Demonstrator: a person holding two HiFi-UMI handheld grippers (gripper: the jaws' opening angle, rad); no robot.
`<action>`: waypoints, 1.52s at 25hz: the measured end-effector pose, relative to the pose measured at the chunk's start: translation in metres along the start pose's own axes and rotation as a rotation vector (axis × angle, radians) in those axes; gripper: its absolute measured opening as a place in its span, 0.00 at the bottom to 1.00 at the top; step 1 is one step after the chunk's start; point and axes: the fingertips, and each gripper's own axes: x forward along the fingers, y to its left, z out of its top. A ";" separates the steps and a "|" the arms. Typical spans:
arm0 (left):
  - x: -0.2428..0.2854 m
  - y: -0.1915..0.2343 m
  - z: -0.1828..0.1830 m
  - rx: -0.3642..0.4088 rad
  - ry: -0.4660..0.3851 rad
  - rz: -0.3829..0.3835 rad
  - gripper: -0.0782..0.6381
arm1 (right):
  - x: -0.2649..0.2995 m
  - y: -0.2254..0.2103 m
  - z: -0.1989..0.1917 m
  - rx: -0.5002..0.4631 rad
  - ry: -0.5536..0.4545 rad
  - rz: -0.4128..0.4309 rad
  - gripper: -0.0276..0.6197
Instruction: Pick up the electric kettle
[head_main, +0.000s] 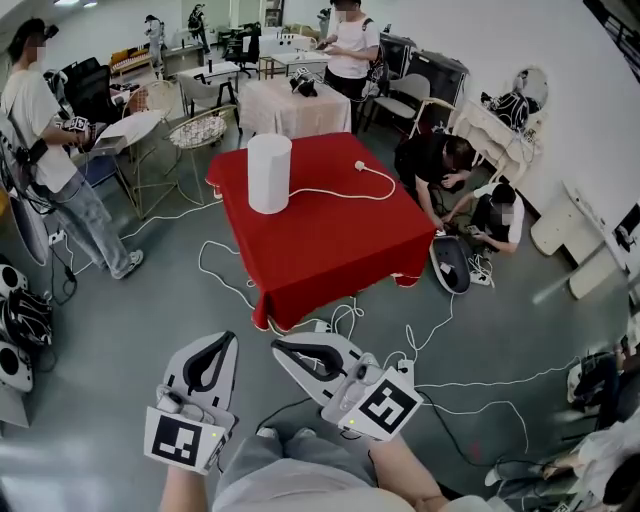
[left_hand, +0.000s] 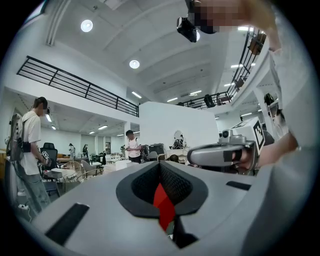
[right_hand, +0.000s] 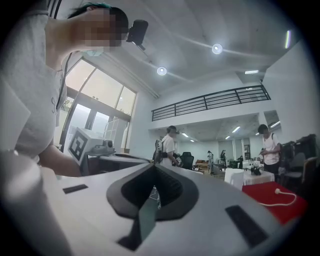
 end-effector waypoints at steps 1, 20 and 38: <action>0.001 -0.002 0.000 -0.006 0.000 0.000 0.12 | -0.002 -0.001 0.000 0.000 -0.002 -0.001 0.05; 0.027 -0.014 0.006 -0.018 -0.043 -0.039 0.12 | -0.023 -0.026 -0.008 0.032 -0.021 -0.022 0.05; 0.107 0.125 -0.022 -0.044 -0.010 -0.142 0.12 | 0.110 -0.111 -0.029 0.041 0.004 -0.101 0.05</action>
